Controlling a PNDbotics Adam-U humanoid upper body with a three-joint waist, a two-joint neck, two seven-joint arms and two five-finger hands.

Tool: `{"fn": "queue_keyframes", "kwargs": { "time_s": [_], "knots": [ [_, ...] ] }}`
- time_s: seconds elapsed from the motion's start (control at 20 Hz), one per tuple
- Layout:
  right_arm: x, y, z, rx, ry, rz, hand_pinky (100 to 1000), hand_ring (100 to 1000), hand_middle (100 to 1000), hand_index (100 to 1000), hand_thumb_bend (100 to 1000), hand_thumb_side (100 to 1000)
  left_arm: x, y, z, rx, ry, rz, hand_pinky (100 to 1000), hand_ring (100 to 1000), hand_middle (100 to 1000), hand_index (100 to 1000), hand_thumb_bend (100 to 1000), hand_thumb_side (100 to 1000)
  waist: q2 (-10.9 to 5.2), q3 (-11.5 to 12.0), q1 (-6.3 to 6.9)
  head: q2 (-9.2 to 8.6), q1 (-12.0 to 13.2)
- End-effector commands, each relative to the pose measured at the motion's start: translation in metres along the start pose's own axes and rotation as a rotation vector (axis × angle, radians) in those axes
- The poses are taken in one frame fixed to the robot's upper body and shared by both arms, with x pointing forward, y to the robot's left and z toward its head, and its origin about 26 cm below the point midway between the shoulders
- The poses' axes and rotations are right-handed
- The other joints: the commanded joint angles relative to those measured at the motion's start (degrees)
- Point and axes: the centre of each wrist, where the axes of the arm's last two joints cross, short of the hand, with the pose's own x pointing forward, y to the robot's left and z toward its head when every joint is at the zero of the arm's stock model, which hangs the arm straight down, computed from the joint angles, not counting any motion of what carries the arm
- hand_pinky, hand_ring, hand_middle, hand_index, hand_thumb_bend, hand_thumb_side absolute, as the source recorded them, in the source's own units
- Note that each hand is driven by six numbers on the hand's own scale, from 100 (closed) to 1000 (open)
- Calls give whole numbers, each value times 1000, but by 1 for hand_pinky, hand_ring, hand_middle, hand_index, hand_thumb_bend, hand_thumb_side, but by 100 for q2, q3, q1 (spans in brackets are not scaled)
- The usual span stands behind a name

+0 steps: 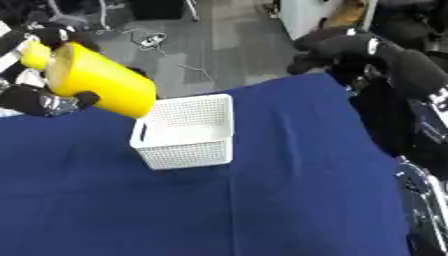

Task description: Pick up objects on the table and place them in the box.

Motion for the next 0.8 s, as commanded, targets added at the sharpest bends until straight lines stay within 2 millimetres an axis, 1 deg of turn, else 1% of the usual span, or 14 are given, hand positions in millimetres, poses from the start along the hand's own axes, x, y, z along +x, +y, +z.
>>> {"fn": "queue_keyframes", "kwargs": {
  "time_s": [0.05,0.25,0.6,0.8],
  "knots": [
    [7,0,-9,14,-43,2,870,725,776,792,213,1000,2,16,-5,26,-20,-49,100,100,174,419,423,342,-53,-40,-2,-129,121],
    [8,2,-17,30,-68,-10,871,725,776,797,213,1000,-1,15,-4,39,-18,-71,100,100,185,419,433,341,27,-158,54,-289,214],
    [10,3,-24,38,-89,-15,872,728,778,796,209,1000,-6,15,-2,48,-10,-116,100,100,213,416,440,345,113,-299,156,-419,237],
    [11,3,-28,40,-102,-17,874,728,778,796,206,1000,-9,14,-2,52,-5,-127,100,100,218,418,426,363,175,-392,203,-525,234]
  ]
}}
